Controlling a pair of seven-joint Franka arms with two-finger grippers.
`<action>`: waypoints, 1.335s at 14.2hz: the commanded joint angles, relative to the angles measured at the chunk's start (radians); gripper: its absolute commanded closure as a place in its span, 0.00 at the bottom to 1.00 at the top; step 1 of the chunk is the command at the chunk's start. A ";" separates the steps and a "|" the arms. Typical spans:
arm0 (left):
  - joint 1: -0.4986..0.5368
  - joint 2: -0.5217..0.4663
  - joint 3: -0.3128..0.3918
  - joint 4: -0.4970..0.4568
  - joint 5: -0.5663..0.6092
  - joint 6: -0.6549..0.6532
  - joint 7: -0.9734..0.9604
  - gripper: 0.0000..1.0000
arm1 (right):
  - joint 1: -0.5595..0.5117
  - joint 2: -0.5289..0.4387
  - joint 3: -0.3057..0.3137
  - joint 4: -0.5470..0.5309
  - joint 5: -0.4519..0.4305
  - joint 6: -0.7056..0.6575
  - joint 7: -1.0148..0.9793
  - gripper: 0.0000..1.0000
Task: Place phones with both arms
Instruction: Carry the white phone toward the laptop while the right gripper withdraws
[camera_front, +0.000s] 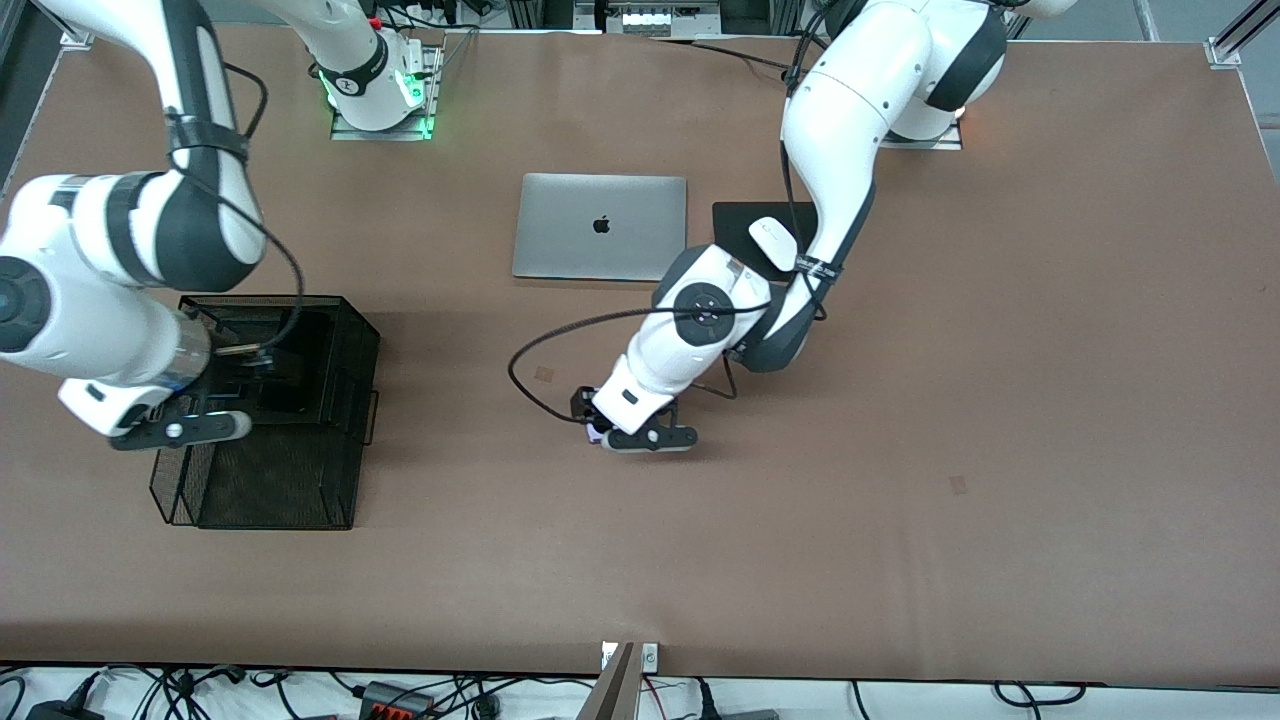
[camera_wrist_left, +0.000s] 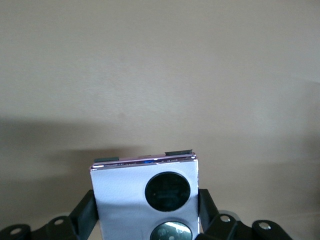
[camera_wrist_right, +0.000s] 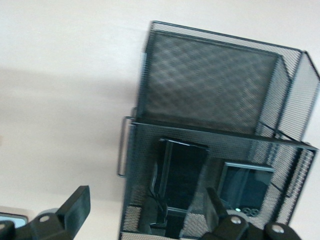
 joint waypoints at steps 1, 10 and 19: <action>-0.073 0.018 0.095 0.052 -0.018 -0.020 0.107 0.64 | 0.019 0.007 -0.003 0.012 0.016 -0.001 -0.004 0.00; -0.099 0.047 0.113 0.029 -0.010 -0.026 0.152 0.63 | 0.028 0.030 -0.002 0.003 0.024 0.063 -0.019 0.00; -0.116 0.081 0.113 0.018 -0.012 -0.016 0.113 0.21 | 0.060 0.036 -0.002 0.003 0.044 0.082 -0.019 0.00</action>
